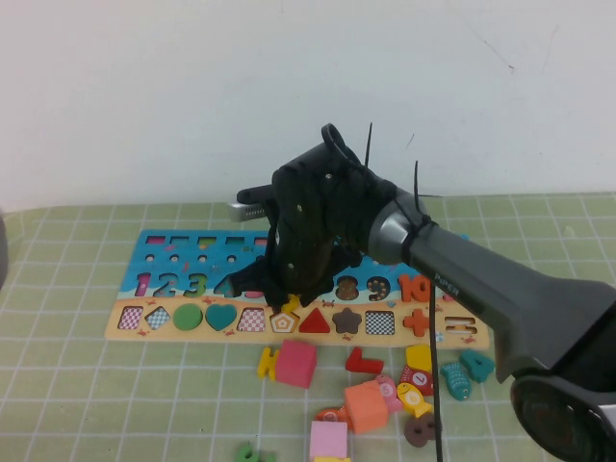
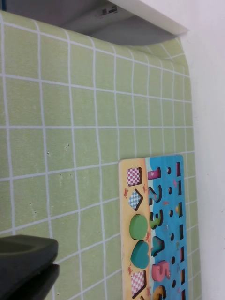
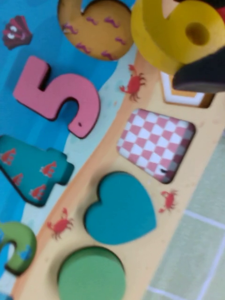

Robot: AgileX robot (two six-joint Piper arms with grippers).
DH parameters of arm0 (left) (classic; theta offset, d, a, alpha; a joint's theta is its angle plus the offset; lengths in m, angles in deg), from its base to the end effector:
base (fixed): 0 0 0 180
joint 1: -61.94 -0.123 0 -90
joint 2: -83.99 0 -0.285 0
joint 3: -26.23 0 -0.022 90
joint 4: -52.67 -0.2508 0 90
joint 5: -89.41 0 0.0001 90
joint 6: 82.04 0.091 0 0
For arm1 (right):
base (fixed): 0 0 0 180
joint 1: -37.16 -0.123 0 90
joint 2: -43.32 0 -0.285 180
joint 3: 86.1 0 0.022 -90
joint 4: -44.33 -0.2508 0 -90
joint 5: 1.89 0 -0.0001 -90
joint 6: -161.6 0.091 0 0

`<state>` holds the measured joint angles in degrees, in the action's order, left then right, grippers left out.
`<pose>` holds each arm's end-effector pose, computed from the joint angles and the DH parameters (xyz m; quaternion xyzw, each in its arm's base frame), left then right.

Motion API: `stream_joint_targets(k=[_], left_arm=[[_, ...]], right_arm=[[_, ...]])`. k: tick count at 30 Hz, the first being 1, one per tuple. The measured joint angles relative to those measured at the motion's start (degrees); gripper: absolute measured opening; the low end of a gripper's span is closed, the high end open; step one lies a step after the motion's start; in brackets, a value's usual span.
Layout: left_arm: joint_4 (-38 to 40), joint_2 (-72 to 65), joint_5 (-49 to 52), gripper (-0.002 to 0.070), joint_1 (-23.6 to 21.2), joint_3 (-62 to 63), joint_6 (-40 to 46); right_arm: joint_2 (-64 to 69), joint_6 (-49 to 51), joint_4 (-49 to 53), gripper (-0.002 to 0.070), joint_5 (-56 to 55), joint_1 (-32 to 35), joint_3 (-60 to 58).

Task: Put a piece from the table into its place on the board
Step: Place the "number 6" into the hole of the number 6

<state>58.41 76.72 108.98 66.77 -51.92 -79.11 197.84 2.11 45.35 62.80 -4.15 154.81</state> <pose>0.0530 -0.0075 0.1775 0.0265 0.7923 -0.0521 0.6073 0.4085 0.3570 0.1672 -0.1795 0.9655 0.0893 0.1659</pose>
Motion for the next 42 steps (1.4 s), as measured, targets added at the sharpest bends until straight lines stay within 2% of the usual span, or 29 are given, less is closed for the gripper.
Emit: stream_joint_targets(k=[8, 16, 42], left_arm=[[0.0, 0.0, 0.0, -0.0001, 1.26, 0.0, 0.0], [0.0, 0.0, 0.0, -0.0001, 1.81, 0.0, 0.0], [0.0, 0.0, 0.0, -0.0001, 1.81, 0.0, 0.0]], right_arm=[[0.75, 2.71, 0.1, 0.0272, -5.16, 0.23, 0.1], [0.75, 4.43, 0.32, 0.0272, -5.67, 2.2, 0.1], [2.9, 1.93, -1.02, 0.0272, -8.52, 2.39, 0.34]])
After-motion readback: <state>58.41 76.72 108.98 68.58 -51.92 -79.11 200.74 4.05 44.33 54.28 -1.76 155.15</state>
